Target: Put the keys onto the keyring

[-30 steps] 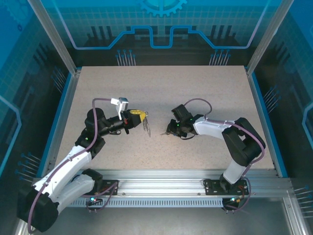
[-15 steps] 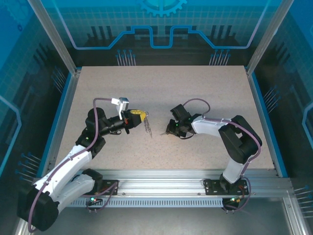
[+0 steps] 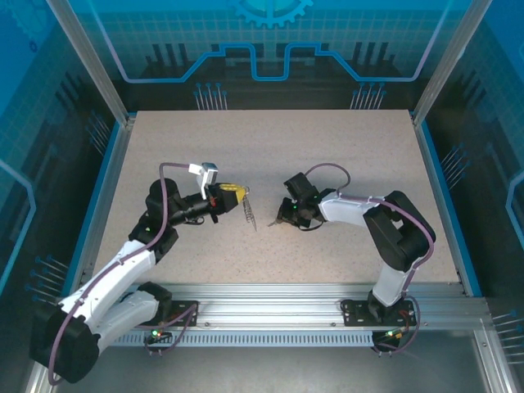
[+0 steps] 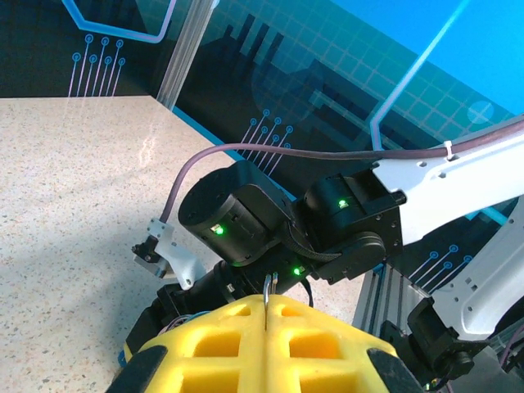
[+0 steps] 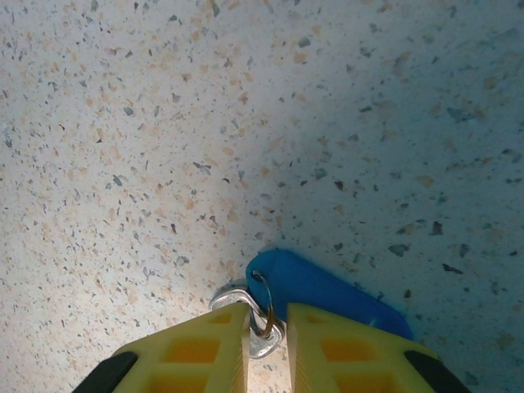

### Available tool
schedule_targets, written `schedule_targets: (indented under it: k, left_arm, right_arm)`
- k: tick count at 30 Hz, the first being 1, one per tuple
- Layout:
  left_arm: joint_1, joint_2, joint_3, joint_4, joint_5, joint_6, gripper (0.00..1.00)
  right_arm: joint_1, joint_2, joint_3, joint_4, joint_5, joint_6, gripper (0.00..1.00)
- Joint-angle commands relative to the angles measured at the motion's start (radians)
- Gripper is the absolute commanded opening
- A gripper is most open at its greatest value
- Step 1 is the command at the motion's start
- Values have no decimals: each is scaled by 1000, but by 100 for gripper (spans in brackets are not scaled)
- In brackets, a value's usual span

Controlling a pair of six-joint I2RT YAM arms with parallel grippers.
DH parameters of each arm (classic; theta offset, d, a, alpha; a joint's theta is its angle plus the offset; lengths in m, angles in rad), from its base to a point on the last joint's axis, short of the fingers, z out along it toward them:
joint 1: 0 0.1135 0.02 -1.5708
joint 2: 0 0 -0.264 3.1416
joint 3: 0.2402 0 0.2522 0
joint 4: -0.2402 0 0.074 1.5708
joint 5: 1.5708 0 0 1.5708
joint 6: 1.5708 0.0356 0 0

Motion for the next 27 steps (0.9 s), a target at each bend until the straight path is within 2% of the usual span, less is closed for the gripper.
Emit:
schedule_targets:
  k: [1,11,15,20,27]
  left_arm:
    - [-11,3,39,60,28,23,0]
    - [-12,31,50,68,32,20,0]
    - [-11,40,50,70,31,19,0]
    - [-12,50,57,70,31,14,0]
    - [-16,68,77,63,29,15,0]
  right_arm:
    - [-15,21,18,6,-19,5,20]
    - [-31,18,17,16,-36,-13,9]
    - [-44,11,6,26,-49,-24,0]
    - [-59,-38,-22,50,-71,-64,0]
    - [-85,-185,-71,99,-141,-184,0]
